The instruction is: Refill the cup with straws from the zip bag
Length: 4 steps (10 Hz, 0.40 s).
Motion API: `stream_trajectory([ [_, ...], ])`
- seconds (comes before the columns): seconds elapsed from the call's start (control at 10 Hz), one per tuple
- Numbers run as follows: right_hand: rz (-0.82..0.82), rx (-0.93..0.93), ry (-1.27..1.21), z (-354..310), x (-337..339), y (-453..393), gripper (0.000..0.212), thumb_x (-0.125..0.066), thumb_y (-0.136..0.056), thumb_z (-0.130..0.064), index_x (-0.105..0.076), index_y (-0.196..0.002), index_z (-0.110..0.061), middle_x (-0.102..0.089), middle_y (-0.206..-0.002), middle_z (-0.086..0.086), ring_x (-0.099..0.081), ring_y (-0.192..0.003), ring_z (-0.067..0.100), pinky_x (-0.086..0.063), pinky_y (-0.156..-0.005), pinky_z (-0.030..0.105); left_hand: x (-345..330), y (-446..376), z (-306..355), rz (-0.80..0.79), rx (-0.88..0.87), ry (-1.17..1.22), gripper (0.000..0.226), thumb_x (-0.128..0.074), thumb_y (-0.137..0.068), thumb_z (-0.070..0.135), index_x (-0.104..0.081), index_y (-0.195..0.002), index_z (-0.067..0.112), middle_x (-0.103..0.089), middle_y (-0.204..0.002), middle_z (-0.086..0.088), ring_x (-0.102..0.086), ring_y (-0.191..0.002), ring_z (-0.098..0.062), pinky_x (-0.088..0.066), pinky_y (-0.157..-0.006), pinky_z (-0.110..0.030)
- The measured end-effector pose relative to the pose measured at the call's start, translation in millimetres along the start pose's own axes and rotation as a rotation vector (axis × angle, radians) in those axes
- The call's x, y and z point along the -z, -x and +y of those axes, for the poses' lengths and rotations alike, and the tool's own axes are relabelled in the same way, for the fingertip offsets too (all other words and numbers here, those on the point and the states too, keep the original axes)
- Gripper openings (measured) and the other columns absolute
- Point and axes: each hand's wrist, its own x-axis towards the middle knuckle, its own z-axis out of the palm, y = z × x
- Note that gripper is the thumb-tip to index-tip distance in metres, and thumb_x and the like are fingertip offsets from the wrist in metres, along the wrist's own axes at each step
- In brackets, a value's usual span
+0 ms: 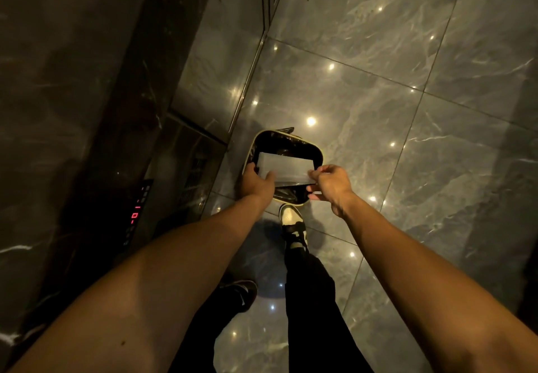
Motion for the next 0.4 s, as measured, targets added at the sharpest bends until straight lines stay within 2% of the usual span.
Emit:
stream_trajectory([
  [0.1, 0.009, -0.006, 0.059, -3.6, 0.8, 4.0, 0.033, -0.065, -0.103, -0.017, -0.055, -0.132, -0.007, -0.070, -0.116, 0.019, -0.072, -0.095, 0.028, -0.065, -0.071, 0.038, 1.1, 4.2, 2.9, -0.002, -0.014, -0.047, 0.068, -0.064, -0.100, 0.025, -0.032, -0.159, 0.016, -0.042, -0.160, -0.015, -0.044, -0.144, -0.038, -0.040, -0.117, -0.049],
  [0.2, -0.044, -0.006, 0.099, -11.9, 6.4, 22.8, 0.024, -0.062, -0.103, -0.013, -0.063, -0.124, -0.001, -0.071, -0.104, 0.019, -0.068, -0.086, 0.026, -0.059, -0.063, 0.033, 9.2, 20.4, 7.8, 0.015, -0.032, -0.052, 0.062, -0.063, -0.100, 0.023, -0.038, -0.155, 0.012, -0.047, -0.156, -0.015, -0.047, -0.142, -0.037, -0.042, -0.114, -0.046],
  [0.3, -0.070, 0.039, 0.165, -22.2, 9.6, 42.4, 0.019, -0.058, -0.103, -0.009, -0.066, -0.118, -0.001, -0.070, -0.099, 0.018, -0.065, -0.085, 0.028, -0.053, -0.062, 0.033, 15.0, 41.1, 16.2, -0.005, -0.084, -0.030, 0.052, -0.063, -0.100, 0.018, -0.047, -0.149, 0.011, -0.055, -0.149, -0.015, -0.054, -0.136, -0.035, -0.047, -0.110, -0.044],
  [0.4, -0.058, 0.114, 0.297, -48.5, 14.3, 87.9, 0.014, -0.057, -0.102, -0.012, -0.070, -0.106, -0.009, -0.070, -0.101, 0.014, -0.064, -0.091, 0.027, -0.053, -0.074, 0.037, 32.2, 80.1, 36.7, -0.040, -0.142, -0.058, 0.045, -0.063, -0.099, 0.013, -0.053, -0.143, 0.008, -0.060, -0.142, -0.016, -0.058, -0.132, -0.033, -0.047, -0.106, -0.039],
])
